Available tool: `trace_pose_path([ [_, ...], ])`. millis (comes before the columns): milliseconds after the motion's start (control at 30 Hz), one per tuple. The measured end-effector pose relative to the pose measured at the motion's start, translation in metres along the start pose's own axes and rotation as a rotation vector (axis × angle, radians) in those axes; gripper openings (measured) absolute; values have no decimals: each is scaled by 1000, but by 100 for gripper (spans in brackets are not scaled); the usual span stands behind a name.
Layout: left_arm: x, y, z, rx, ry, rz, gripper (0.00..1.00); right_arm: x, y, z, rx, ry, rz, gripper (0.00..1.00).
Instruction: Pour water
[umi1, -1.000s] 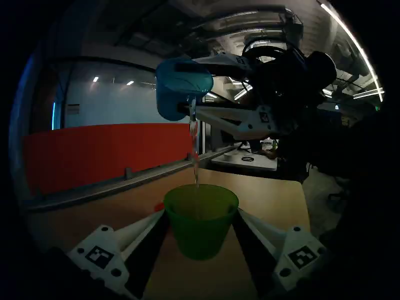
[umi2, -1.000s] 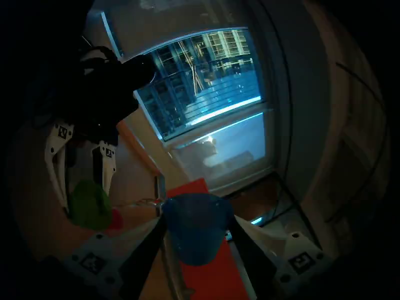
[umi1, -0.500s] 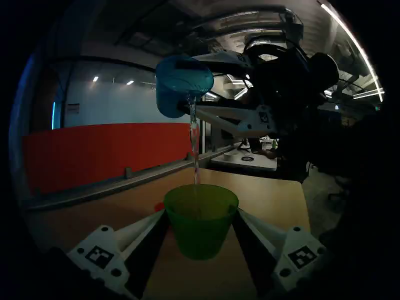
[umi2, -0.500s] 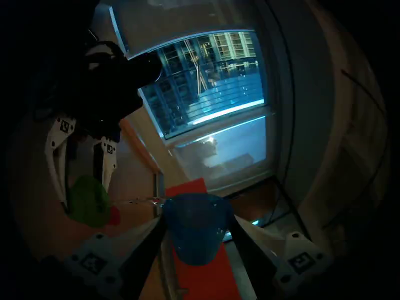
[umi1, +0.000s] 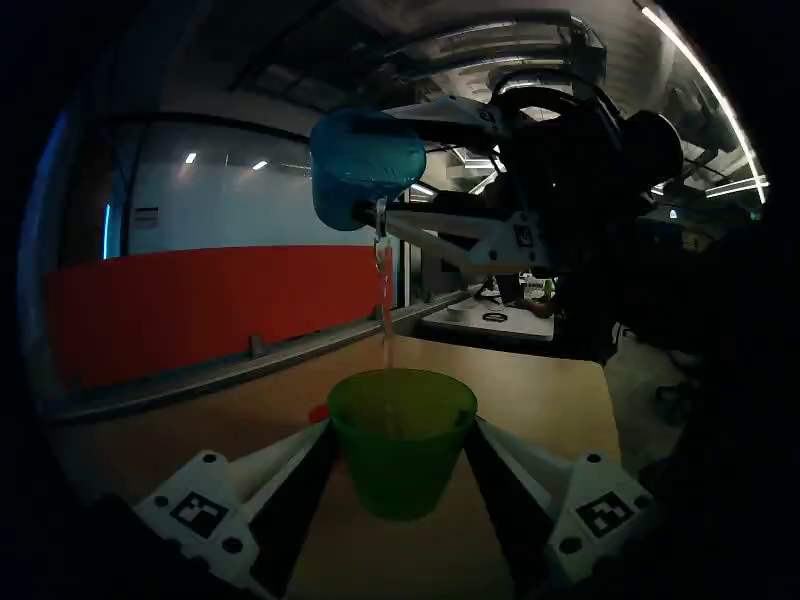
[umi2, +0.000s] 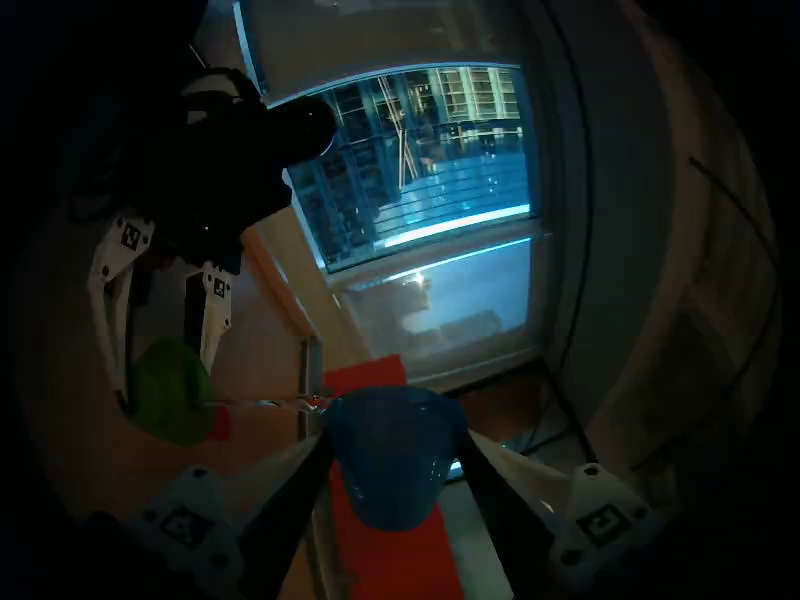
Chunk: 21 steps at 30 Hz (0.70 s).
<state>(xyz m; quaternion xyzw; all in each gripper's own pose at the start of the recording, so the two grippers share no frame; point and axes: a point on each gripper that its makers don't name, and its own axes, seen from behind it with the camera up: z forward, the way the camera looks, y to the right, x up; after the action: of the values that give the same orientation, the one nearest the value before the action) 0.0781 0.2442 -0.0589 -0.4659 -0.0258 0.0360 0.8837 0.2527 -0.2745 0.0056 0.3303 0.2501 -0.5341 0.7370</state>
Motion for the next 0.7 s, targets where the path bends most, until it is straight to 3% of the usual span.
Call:
trace_pose_path([
  [700, -2, -3, 0, -1, 2, -5, 84, 6, 5, 6, -8, 0, -68, 89],
])
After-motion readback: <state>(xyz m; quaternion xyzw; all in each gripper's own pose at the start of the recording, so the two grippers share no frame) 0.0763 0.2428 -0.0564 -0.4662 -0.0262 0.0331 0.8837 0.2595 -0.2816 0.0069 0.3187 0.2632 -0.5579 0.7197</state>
